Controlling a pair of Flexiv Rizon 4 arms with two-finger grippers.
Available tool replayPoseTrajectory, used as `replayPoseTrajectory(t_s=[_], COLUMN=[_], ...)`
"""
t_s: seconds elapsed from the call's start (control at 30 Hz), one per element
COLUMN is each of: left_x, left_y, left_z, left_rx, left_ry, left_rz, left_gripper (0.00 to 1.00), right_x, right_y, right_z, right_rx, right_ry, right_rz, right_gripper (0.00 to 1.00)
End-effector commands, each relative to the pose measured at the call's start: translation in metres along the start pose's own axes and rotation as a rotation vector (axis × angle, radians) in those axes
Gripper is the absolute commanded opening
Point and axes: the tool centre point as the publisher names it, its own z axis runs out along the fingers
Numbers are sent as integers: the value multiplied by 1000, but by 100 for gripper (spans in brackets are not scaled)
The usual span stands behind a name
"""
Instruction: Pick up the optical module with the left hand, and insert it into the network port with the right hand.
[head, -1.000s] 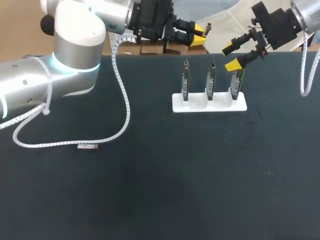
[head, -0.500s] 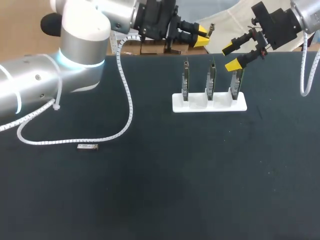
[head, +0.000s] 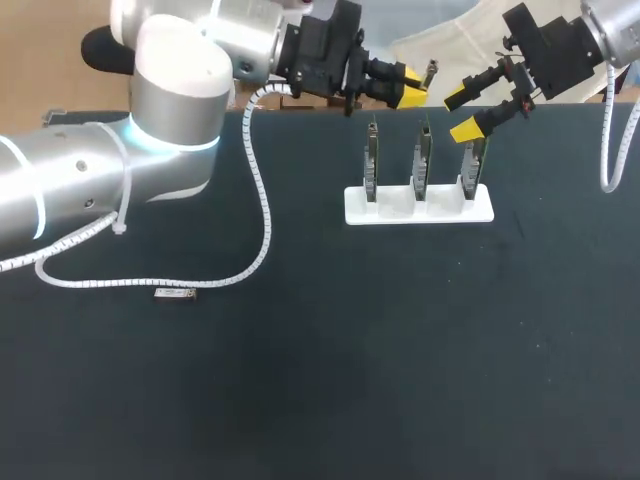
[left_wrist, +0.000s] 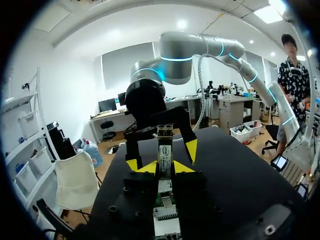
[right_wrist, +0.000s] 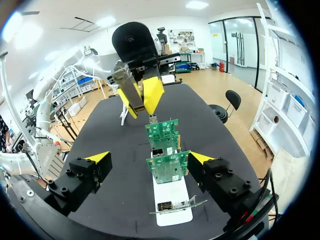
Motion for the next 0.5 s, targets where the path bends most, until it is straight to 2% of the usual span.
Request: replayPoseTrajectory(t_s=[0.03,0.17,0.5], left_x=[2,3,5], left_y=[-11,-14,-16], left_z=[2,7,11], left_rx=[-41,-51,-59], left_ry=[-29,-71,-64], left_rz=[-14,-46,-50], left_gripper=[0,0,0], right_x=[0,0,0], right_y=[1,1,1], right_z=[0,0,0], right_rx=[4,4,4], right_ry=[0,0,0], right_rz=[-1,-1,-1], right_gripper=[100,100,100])
